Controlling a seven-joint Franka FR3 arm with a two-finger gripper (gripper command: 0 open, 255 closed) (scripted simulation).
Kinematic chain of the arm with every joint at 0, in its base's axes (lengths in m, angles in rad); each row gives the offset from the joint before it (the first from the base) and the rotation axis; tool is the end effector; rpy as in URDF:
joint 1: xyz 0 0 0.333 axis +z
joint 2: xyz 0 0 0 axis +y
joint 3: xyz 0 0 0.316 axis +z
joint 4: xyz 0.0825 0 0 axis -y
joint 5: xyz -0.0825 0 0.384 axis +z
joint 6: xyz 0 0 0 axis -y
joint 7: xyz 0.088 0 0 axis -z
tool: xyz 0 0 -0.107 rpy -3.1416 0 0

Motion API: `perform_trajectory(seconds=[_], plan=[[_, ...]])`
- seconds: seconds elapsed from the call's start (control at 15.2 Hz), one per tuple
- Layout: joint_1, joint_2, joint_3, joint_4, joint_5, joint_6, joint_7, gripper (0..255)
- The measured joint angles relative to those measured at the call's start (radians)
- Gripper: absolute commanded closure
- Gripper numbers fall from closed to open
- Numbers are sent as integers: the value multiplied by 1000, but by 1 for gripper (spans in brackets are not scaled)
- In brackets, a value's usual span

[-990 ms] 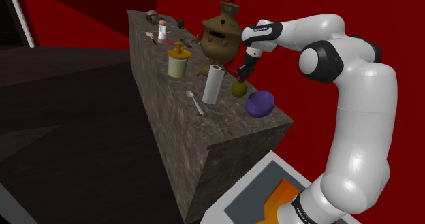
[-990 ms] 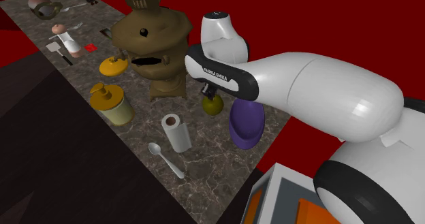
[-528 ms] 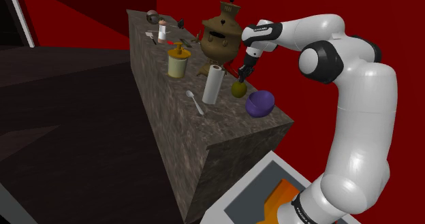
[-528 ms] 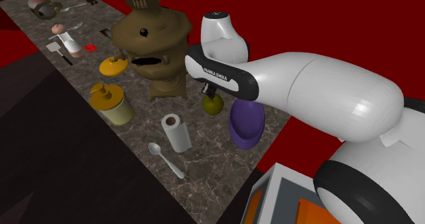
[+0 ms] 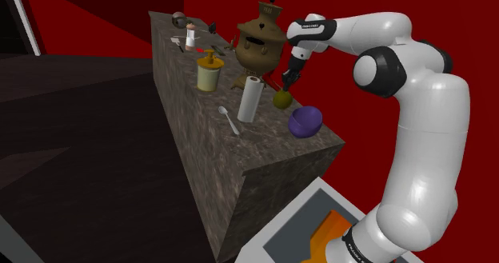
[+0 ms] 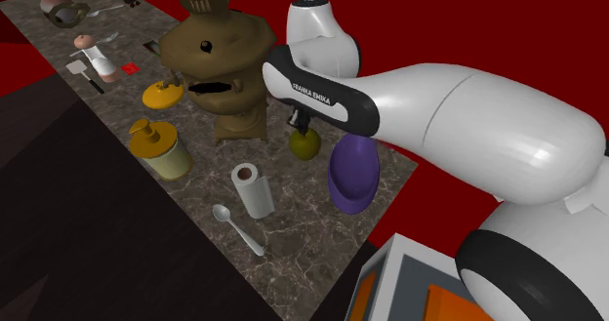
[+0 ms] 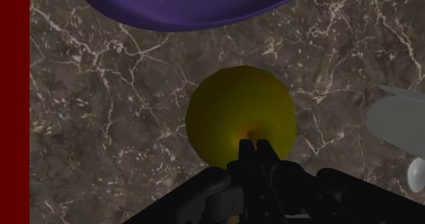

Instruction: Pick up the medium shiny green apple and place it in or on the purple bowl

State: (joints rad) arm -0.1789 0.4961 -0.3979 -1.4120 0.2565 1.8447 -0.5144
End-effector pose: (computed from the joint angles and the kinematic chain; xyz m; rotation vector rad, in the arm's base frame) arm 0.6152 -0.3180 0.4301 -3.0743 0.1446 -0.0159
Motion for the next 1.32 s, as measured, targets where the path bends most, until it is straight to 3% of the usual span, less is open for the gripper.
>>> perform_trajectory(seconds=[1.32], plan=[[-40, 18, -5, 299, -2, -276, 30, 255]])
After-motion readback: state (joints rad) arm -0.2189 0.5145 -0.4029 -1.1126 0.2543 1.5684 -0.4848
